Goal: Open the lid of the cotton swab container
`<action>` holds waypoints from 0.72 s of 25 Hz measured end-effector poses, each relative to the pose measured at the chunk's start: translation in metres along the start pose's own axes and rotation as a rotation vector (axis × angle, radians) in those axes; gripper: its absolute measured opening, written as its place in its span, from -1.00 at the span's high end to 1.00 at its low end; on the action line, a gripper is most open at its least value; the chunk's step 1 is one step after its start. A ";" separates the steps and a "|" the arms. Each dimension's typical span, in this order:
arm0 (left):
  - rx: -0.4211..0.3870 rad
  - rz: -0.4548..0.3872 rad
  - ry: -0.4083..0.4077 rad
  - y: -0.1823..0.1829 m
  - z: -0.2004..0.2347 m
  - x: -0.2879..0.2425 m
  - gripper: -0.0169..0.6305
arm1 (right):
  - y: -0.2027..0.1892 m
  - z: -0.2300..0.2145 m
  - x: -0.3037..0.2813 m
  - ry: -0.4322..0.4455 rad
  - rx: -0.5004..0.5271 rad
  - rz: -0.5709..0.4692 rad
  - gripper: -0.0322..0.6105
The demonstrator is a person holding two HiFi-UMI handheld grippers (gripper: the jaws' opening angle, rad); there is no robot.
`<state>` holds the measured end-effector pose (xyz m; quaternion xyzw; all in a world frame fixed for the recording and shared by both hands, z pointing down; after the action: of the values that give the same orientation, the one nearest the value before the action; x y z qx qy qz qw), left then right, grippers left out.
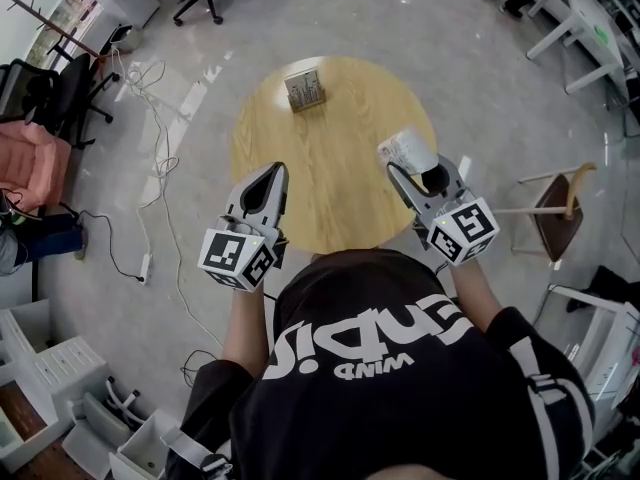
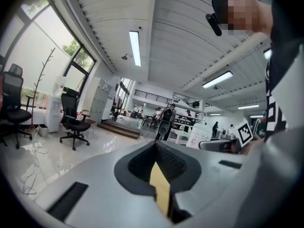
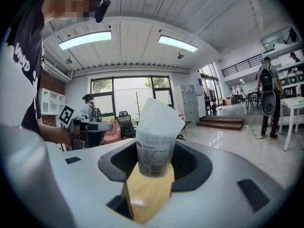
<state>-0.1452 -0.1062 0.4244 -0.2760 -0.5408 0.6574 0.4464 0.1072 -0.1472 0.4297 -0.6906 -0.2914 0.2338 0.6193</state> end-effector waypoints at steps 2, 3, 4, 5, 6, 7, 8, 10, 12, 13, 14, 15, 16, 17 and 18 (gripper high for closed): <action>-0.023 0.004 0.028 -0.004 0.001 0.004 0.92 | -0.004 -0.001 0.001 -0.025 0.013 0.010 0.30; -0.028 0.008 0.037 -0.007 0.001 0.005 0.92 | -0.006 -0.001 0.002 -0.033 0.018 0.016 0.30; -0.033 0.013 0.044 -0.010 0.000 0.007 0.92 | -0.008 -0.002 0.003 -0.039 0.021 0.022 0.30; -0.038 0.018 0.049 -0.012 -0.002 0.008 0.92 | -0.010 -0.002 0.004 -0.043 0.022 0.027 0.30; -0.043 0.023 0.053 -0.014 -0.004 0.009 0.92 | -0.011 -0.003 0.006 -0.047 0.024 0.032 0.30; -0.046 0.025 0.057 -0.015 -0.006 0.009 0.92 | -0.013 -0.003 0.007 -0.051 0.027 0.035 0.30; -0.048 0.025 0.061 -0.015 -0.007 0.010 0.92 | -0.014 -0.003 0.008 -0.056 0.030 0.037 0.30; -0.050 0.022 0.067 -0.015 -0.007 0.010 0.92 | -0.016 -0.003 0.009 -0.064 0.035 0.040 0.30; -0.051 0.022 0.065 -0.014 -0.007 0.011 0.92 | -0.017 -0.001 0.009 -0.068 0.036 0.041 0.30; -0.050 0.022 0.063 -0.014 -0.007 0.012 0.92 | -0.017 -0.001 0.008 -0.069 0.035 0.041 0.30; -0.048 0.023 0.061 -0.014 -0.007 0.012 0.92 | -0.017 0.000 0.008 -0.069 0.035 0.040 0.30; -0.046 0.023 0.060 -0.014 -0.007 0.011 0.92 | -0.017 -0.001 0.008 -0.069 0.035 0.039 0.30; -0.044 0.023 0.061 -0.014 -0.007 0.011 0.92 | -0.017 -0.001 0.008 -0.070 0.034 0.038 0.30; -0.044 0.023 0.062 -0.014 -0.007 0.011 0.92 | -0.016 -0.001 0.008 -0.072 0.034 0.037 0.30; -0.043 0.023 0.065 -0.014 -0.006 0.011 0.92 | -0.017 -0.001 0.007 -0.074 0.037 0.036 0.30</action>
<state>-0.1409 -0.0932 0.4370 -0.3128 -0.5370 0.6414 0.4499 0.1111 -0.1420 0.4465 -0.6752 -0.2972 0.2756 0.6162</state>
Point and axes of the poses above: the fingertips, and each gripper's own axes: x backward along the fingers, z to its left, y out of its top, the point moved 5 cm from there along x, backward along the fingers, and after that the axes turned 13 degrees about -z, right-handed, at the moved point
